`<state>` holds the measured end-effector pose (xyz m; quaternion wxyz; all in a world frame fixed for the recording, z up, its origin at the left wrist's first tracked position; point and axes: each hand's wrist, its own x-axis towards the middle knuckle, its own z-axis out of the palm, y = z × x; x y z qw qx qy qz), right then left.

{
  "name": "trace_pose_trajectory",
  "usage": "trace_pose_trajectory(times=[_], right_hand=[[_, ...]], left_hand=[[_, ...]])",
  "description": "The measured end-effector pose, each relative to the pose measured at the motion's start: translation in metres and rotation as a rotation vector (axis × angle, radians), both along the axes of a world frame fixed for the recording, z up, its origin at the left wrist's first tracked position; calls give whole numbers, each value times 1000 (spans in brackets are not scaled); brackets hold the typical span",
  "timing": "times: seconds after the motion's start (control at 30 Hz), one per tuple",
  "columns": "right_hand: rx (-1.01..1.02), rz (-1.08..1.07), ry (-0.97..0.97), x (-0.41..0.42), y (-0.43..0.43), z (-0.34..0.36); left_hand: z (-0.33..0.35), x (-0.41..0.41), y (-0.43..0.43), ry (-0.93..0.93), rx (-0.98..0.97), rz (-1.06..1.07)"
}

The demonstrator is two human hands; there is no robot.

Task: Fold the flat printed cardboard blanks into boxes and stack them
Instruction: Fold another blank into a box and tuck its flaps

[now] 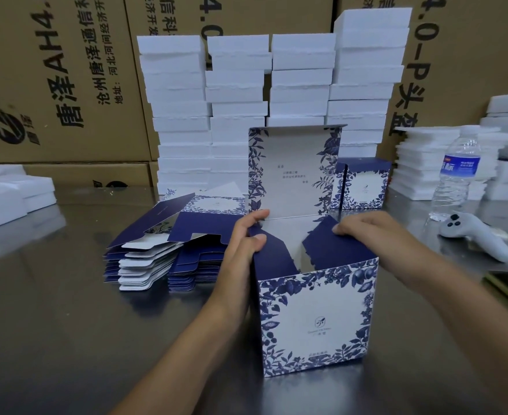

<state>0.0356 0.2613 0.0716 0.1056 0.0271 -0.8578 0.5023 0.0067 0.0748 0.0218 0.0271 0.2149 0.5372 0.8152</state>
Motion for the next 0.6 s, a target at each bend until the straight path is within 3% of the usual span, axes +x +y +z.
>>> trace_pose_trajectory(times=[0.23, 0.6], right_hand=[[85, 30, -16, -2, 3, 7], [-45, -100, 3, -15, 0, 3]], left_hand=[[-1, -3, 0, 17, -21, 7], [1, 0, -1, 57, -45, 5]])
